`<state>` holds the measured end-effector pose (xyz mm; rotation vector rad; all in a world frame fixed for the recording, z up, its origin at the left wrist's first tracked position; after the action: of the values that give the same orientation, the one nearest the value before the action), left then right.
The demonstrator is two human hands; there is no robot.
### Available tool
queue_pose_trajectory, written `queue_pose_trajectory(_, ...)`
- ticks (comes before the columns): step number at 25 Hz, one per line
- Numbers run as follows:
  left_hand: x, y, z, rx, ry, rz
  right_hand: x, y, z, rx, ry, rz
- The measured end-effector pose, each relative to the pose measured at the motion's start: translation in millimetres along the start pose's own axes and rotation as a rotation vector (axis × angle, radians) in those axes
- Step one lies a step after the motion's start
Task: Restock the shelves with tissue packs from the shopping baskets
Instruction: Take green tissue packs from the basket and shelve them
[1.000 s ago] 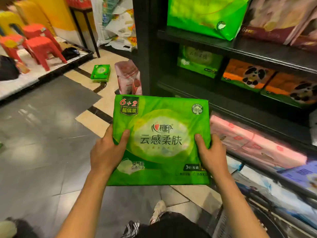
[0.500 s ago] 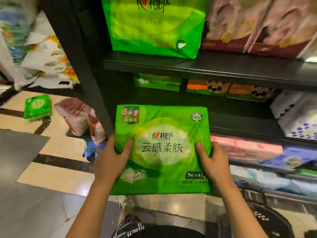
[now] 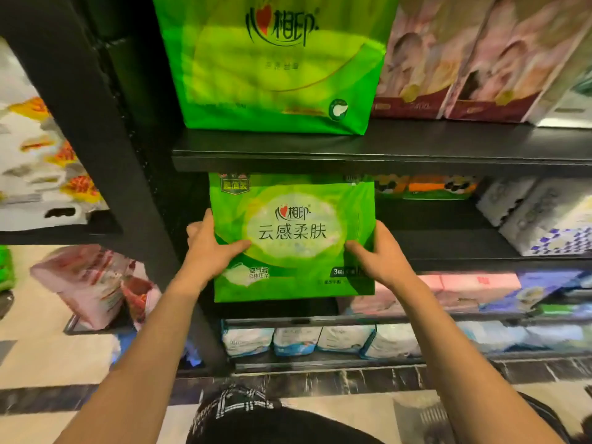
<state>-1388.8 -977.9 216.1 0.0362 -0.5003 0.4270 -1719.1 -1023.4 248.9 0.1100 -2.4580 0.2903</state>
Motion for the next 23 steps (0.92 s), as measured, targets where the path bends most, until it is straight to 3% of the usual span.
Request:
queue_pose_trajectory(4,-8.4,-13.2,-3.4,-0.078,0.035,0.151,-9.5,-23.4,6.7,0.099,-0.018,0.133)
queue_pose_trajectory(10,-22.1,-56.9,-29.0,-0.162,0.017,0.331,-60.3,-70.6,53.7,0.096,0.002,0.229)
queue_pose_trajectory(13,-32.5,-87.3,-39.5,-0.138,0.002,0.372,-82.9,-108.1,70.3,0.012,0.108,0.260)
queue_pose_trajectory(16,-37.8,-141.5,-62.6,-0.193,0.056,0.423,-97.3,-149.0,82.0,-0.073,0.245,0.183)
queue_pose_trajectory(20,-41.1,-173.7,-56.5,-0.209,-0.031,0.441,-118.3,-194.8,81.3,0.058,0.213,0.230)
queue_pose_trajectory(23,-50.6,-168.6,-50.0,-0.217,0.060,0.439,-138.7,-213.6,83.7,0.049,0.222,0.264)
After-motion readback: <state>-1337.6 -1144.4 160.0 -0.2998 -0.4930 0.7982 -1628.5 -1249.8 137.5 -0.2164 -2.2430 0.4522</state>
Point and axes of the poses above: each hand's wrist, its own y-axis away from the middle knuckle, its own x-axis out of the back of the hand, z = x × y, the point moved 5 cm from there along -y, towards the middle knuckle, and after that the axes turned 4 degrees about z, right-handed, at the moved point
